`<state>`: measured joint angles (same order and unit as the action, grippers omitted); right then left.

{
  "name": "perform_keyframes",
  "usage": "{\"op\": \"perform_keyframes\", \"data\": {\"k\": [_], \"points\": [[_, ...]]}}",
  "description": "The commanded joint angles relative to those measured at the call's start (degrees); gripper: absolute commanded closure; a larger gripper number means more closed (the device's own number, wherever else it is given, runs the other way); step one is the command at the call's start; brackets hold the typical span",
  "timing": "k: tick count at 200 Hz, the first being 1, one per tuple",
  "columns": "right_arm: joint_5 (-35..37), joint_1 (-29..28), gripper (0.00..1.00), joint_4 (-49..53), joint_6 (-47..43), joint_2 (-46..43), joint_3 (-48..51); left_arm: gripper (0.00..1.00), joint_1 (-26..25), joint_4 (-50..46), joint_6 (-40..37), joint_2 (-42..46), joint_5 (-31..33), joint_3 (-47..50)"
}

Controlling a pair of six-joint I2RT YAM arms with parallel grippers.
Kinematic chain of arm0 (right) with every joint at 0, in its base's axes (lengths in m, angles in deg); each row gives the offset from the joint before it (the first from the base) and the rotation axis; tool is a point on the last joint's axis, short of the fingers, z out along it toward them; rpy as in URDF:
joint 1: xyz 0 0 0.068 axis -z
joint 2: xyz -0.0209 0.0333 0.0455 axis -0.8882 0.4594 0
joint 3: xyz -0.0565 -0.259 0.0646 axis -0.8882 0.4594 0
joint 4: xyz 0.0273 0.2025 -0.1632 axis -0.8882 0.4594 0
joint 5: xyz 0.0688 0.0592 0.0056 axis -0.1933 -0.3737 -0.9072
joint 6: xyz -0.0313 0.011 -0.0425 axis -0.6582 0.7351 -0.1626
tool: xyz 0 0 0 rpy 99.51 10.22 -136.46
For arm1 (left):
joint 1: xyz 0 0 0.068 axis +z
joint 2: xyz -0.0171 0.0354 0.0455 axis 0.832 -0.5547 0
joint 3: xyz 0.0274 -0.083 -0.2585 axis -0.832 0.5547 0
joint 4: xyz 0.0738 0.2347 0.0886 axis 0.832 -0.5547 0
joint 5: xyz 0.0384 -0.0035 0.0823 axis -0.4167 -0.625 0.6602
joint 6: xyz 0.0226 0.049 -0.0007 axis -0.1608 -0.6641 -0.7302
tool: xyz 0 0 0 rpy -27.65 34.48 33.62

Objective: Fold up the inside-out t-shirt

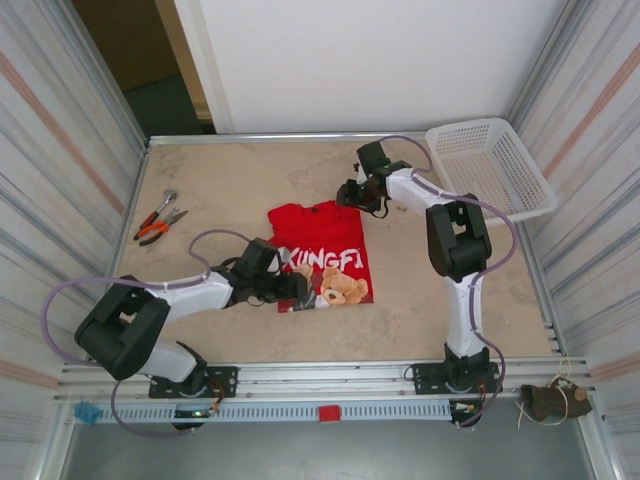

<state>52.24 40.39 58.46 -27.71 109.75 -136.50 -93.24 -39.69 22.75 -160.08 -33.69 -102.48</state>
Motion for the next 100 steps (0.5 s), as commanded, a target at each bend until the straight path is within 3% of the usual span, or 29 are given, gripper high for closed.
{"op": "perform_keyframes", "data": {"k": [1,33,50,78,87,100], "points": [[-1.61,-0.11,0.63,1.12,-1.13,1.98,-3.21,0.43,-0.36,0.21,0.10,-3.13,0.23,2.52],[-1.81,0.69,1.00,1.04,-0.80,1.68,-3.73,0.48,-0.29,1.36,1.38,-5.44,0.34,3.84],[-1.96,2.02,1.00,0.91,-0.41,0.26,-3.59,0.61,-0.27,2.16,2.29,-6.28,0.57,5.21],[-1.50,4.53,1.00,-2.40,2.27,-2.56,-1.06,0.94,-0.25,4.43,3.19,-8.17,-0.35,6.94],[-1.31,5.23,1.00,-3.72,3.45,-3.11,-0.16,1.00,-0.28,4.94,3.27,-8.69,-0.61,7.13],[-1.00,5.89,1.00,-5.36,5.03,-3.29,0.97,1.00,-0.34,5.19,3.29,-9.20,-0.66,6.97]]}}
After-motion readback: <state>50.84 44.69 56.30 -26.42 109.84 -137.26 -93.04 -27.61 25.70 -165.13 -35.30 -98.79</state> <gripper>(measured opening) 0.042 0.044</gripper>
